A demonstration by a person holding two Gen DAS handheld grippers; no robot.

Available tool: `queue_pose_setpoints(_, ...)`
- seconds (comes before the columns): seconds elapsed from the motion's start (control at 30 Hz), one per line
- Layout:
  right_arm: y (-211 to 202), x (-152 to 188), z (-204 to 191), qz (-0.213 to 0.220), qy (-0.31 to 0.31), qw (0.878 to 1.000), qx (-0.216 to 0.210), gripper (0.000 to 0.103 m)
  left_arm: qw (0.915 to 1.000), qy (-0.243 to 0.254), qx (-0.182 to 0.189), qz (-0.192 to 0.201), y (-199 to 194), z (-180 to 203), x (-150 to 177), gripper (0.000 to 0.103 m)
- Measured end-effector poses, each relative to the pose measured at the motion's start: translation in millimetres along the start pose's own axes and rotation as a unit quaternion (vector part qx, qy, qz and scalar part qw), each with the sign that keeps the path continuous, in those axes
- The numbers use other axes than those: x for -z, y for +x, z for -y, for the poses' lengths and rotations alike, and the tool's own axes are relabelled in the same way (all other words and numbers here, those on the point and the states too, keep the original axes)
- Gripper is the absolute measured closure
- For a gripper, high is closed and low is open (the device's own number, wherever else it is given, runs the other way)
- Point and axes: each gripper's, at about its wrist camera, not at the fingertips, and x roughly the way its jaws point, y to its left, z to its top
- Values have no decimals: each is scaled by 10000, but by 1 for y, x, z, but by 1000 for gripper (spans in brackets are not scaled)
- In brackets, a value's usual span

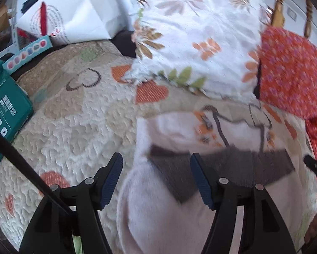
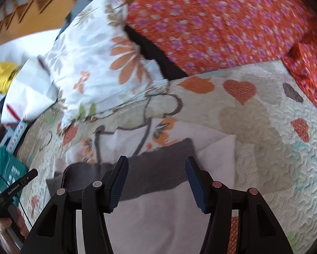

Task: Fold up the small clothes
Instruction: 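Lift the hem with both grippers and fold it toward the collar, then open both grippers and release the grey hem onto the sweater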

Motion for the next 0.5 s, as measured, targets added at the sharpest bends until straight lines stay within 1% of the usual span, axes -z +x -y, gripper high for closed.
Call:
queue_pose_setpoints(0.03, 0, 3, -7, -26, -148, 9999, 58, 42, 9999, 82, 58, -52, 0, 4, 4, 38)
queue_pose_setpoints(0.1, 2, 7, -17, -63, -399, 9990, 174, 42, 9987, 338, 290, -229, 6, 15, 13, 38)
queue_pose_setpoints(0.2, 7, 14, -27, -138, -653, 9974, 272, 42, 9950, 590, 616, -514, 20, 30, 21, 38)
queue_pose_setpoints(0.27, 9, 16, -29, -179, -664, 9973, 248, 42, 9935, 683, 649, -646, 32, 38, 23, 38)
queue_pose_setpoints(0.3, 10, 17, -29, -201, -656, 9973, 249, 42, 9935, 733, 536, -680, 40, 42, 23, 38)
queue_pose_setpoints(0.4, 13, 20, -30, -257, -633, 9973, 257, 42, 9943, 884, -84, -587, 63, 47, 19, 38)
queue_pose_setpoints(0.47, 14, 21, -28, -305, -597, 9974, 266, 42, 9928, 945, -544, -491, 77, 46, 16, 38)
queue_pose_setpoints(0.5, 16, 22, -27, -341, -562, 9975, 266, 42, 9922, 934, -688, -452, 81, 44, 13, 38)
